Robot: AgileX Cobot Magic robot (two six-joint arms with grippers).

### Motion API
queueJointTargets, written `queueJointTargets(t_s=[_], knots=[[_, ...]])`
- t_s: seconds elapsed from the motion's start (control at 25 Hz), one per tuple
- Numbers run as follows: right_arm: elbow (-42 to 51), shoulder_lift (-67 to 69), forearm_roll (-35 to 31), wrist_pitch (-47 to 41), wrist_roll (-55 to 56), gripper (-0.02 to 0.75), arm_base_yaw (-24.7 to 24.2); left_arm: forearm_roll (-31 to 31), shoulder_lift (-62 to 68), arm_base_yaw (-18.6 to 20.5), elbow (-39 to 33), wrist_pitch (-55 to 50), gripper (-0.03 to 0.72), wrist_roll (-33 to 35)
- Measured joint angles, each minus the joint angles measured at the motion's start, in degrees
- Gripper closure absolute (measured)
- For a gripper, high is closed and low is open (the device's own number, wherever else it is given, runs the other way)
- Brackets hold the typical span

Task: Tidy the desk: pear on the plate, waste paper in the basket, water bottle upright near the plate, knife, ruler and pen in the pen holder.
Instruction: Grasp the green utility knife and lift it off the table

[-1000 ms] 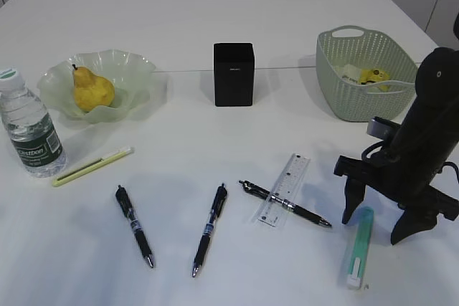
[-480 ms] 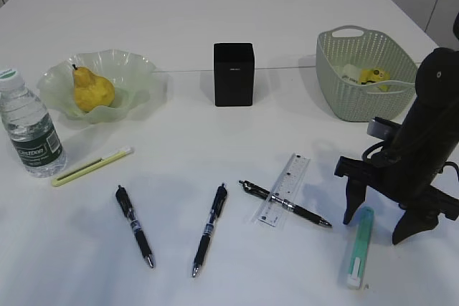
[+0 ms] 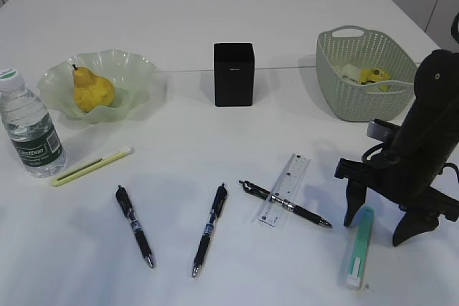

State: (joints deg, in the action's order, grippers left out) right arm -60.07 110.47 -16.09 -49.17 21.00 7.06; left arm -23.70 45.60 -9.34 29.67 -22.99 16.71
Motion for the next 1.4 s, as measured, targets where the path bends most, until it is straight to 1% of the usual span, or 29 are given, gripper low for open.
queueJointTargets(t_s=[1.4], knots=[[-0.2,0.1,0.1,-0.5,-0.8,0.153,0.0,0.0,0.0,0.0,0.0,0.0,0.297,0.0]])
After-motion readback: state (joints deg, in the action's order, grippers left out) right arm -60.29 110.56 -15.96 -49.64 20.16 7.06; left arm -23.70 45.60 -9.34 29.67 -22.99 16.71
